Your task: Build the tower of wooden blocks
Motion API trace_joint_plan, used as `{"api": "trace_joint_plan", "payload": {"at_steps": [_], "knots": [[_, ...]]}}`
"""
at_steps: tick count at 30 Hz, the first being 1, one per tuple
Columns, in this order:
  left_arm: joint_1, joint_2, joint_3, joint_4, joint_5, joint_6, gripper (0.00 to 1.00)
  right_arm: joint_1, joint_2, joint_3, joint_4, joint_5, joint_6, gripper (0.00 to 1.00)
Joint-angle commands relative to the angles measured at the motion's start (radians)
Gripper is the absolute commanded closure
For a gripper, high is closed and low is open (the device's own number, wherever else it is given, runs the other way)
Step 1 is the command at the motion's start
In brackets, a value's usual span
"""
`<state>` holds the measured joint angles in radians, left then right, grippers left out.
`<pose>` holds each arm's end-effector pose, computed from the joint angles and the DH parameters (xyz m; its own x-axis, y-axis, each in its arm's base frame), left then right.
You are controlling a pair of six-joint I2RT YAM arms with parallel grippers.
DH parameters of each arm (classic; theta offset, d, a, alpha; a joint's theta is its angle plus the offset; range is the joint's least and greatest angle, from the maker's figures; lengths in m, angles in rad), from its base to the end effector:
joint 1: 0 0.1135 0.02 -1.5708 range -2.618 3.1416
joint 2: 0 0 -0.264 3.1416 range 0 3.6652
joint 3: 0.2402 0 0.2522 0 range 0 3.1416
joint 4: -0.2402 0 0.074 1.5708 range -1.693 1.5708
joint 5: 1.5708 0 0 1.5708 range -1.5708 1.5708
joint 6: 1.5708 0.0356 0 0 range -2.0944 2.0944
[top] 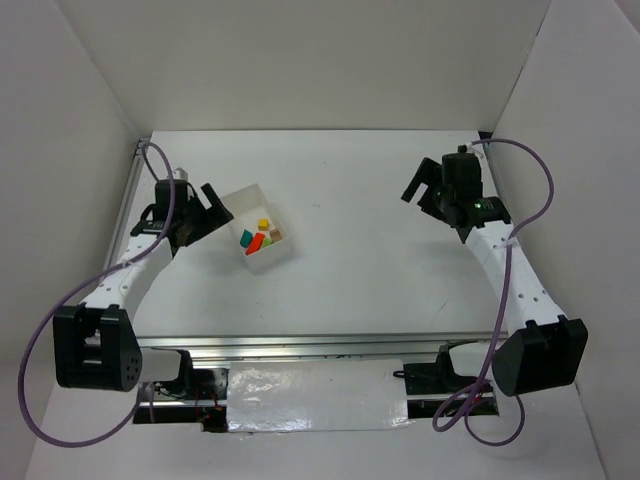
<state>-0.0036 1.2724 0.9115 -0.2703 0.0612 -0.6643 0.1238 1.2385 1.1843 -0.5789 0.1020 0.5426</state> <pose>0.2812 -0.0032 0.2708 -0.4973 -0.6136 -0.6134 -0.3221 0.7870 -0.5261 0.2683 0.0297 0.3450 -0.5241 0.4524 -0.7215 0.2677 0.8918 0.3647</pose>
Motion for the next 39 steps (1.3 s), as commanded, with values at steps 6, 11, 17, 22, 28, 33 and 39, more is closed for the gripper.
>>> {"api": "trace_joint_plan", "payload": {"at_steps": [6, 11, 17, 22, 28, 33, 39], "knots": [[-0.119, 0.212, 0.107, 0.005, -0.193, -0.034, 0.04, 0.086, -0.051, -0.092, -0.010, 0.203, 0.056, 0.00], [-0.144, 0.327, 0.191, -0.041, -0.274, -0.043, 0.30, 0.120, -0.157, -0.170, 0.043, 0.246, 0.039, 0.06], [-0.156, 0.404, 0.276, -0.073, -0.330, -0.041, 0.80, 0.155, -0.283, -0.238, 0.079, 0.303, 0.019, 0.09], [-0.165, 0.407, 0.364, -0.098, -0.400, 0.005, 1.00, 0.180, -0.384, -0.294, 0.125, 0.315, -0.010, 0.12], [-0.171, 0.386, 0.480, -0.128, -0.544, 0.132, 1.00, 0.197, -0.473, -0.382, 0.203, 0.309, -0.078, 0.14], [-0.185, 0.366, 0.559, -0.110, -0.717, 0.261, 1.00, 0.215, -0.456, -0.373, 0.191, 0.343, -0.101, 0.17], [-0.205, 0.435, 0.690, 0.002, -0.905, 0.578, 1.00, 0.264, -0.429, -0.364, 0.179, 0.392, -0.113, 0.17]]}}
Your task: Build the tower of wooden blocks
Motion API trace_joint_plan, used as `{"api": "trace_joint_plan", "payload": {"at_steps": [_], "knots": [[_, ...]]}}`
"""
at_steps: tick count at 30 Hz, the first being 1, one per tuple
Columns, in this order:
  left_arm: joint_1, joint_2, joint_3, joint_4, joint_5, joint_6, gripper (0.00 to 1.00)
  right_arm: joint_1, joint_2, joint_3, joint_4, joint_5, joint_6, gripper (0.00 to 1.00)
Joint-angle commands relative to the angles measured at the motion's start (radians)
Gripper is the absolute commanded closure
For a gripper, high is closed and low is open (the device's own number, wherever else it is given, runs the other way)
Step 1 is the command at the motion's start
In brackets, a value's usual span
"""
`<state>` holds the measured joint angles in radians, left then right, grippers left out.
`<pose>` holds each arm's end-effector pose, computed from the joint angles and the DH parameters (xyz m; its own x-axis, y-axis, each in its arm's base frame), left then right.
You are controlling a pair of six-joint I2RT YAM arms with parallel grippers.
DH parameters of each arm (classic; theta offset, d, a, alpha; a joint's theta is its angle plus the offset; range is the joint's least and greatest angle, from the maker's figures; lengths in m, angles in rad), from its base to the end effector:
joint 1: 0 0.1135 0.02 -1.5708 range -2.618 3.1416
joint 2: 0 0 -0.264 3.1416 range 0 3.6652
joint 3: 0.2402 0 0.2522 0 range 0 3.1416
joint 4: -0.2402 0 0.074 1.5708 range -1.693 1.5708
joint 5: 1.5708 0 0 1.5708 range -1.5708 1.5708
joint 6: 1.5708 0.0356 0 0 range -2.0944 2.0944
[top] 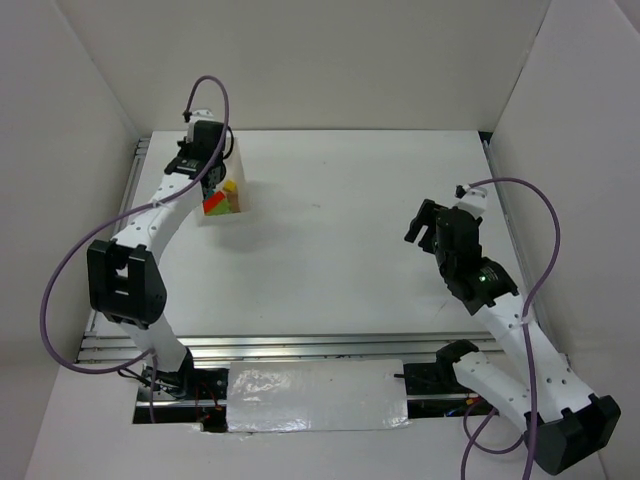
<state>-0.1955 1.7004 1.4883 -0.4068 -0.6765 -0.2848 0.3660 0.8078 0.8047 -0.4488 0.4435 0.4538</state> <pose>0.3860 -0.0537 0.3233 -0.4482 -0.1346 -0.8838 -0.4946 0.8608 0.1197 0.1719 0.0495 0.3172 -0.3502 0.2899 -0.8907 0.2122 0.9507 0.2260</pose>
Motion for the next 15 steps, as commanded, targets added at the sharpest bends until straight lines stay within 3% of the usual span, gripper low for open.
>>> {"api": "trace_joint_plan", "payload": {"at_steps": [1, 7, 12, 15], "knots": [[-0.024, 0.031, 0.130, 0.163, -0.207, 0.316, 1.00, 0.028, -0.001, 0.010, 0.056, 0.060, -0.026, 0.17], [-0.082, 0.079, 0.181, 0.371, -0.167, 0.660, 1.00, 0.062, -0.041, -0.016, 0.079, 0.110, -0.023, 0.23], [-0.127, 0.126, 0.006, 0.844, -0.371, 1.102, 1.00, 0.088, -0.064, -0.016, 0.084, 0.153, -0.020, 0.26], [-0.125, 0.162, 0.000, 0.826, -0.376, 1.106, 1.00, 0.096, -0.052, -0.019, 0.081, 0.184, -0.020, 0.27]]}}
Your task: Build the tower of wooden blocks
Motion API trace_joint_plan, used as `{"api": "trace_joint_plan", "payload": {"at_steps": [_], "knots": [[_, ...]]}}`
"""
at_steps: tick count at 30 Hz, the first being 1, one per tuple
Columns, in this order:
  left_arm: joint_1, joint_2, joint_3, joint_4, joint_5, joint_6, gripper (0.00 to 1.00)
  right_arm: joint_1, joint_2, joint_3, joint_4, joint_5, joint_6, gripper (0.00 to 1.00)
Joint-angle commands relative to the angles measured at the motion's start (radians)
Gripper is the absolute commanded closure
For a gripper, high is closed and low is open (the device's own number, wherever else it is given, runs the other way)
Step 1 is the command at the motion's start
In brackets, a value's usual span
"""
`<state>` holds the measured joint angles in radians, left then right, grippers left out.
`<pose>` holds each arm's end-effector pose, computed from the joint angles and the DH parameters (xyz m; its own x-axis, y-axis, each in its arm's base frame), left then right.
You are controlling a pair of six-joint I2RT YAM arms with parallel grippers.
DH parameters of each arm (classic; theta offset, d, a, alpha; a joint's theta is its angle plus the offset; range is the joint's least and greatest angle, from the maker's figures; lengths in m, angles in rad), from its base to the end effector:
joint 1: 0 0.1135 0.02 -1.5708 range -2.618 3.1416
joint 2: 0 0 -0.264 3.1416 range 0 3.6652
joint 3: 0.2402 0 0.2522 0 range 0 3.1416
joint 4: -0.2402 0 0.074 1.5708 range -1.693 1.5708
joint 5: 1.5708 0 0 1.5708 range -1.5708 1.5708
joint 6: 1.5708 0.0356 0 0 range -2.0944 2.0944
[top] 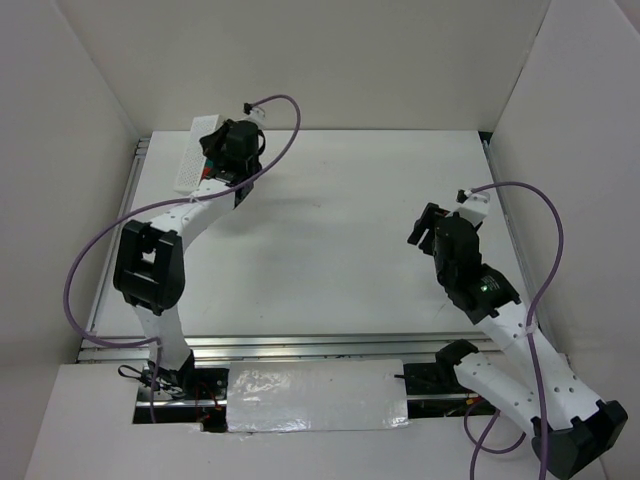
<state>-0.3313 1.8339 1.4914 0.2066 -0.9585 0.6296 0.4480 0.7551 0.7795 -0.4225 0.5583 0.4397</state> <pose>0.4191 -0.1133 0.3299 -0.4449 0.5109 -0.7355 -0.3931 0.6265 0.6730 0.1589 0.0554 0.3200 -0.2852 0.2635 -0.9215 0.2146 0.9546 0.2066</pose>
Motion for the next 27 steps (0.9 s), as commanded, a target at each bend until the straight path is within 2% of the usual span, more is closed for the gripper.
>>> {"api": "trace_joint_plan", "payload": {"at_steps": [1, 3, 6, 7, 16, 27], "knots": [[0.006, 0.033, -0.003, 0.185, -0.080, 0.179, 1.00, 0.017, 0.004, 0.007, 0.047, 0.075, -0.006, 0.28], [-0.006, 0.060, -0.009, 0.171, -0.086, 0.206, 1.00, 0.026, 0.021, 0.016, 0.038, 0.091, -0.001, 0.28], [-0.029, 0.100, -0.063, 0.348, -0.137, 0.369, 1.00, 0.049, 0.047, 0.033, -0.008, 0.149, 0.019, 0.29], [-0.035, 0.111, -0.068, 0.355, -0.146, 0.392, 1.00, 0.054, 0.059, 0.037, -0.016, 0.155, 0.022, 0.29], [-0.126, 0.186, -0.126, 0.297, -0.181, 0.472, 1.00, 0.087, 0.088, 0.017, -0.009, 0.158, 0.024, 0.30], [-0.209, 0.252, -0.249, 0.304, -0.266, 0.668, 1.00, 0.116, 0.116, 0.018, -0.032, 0.192, 0.037, 0.30]]}}
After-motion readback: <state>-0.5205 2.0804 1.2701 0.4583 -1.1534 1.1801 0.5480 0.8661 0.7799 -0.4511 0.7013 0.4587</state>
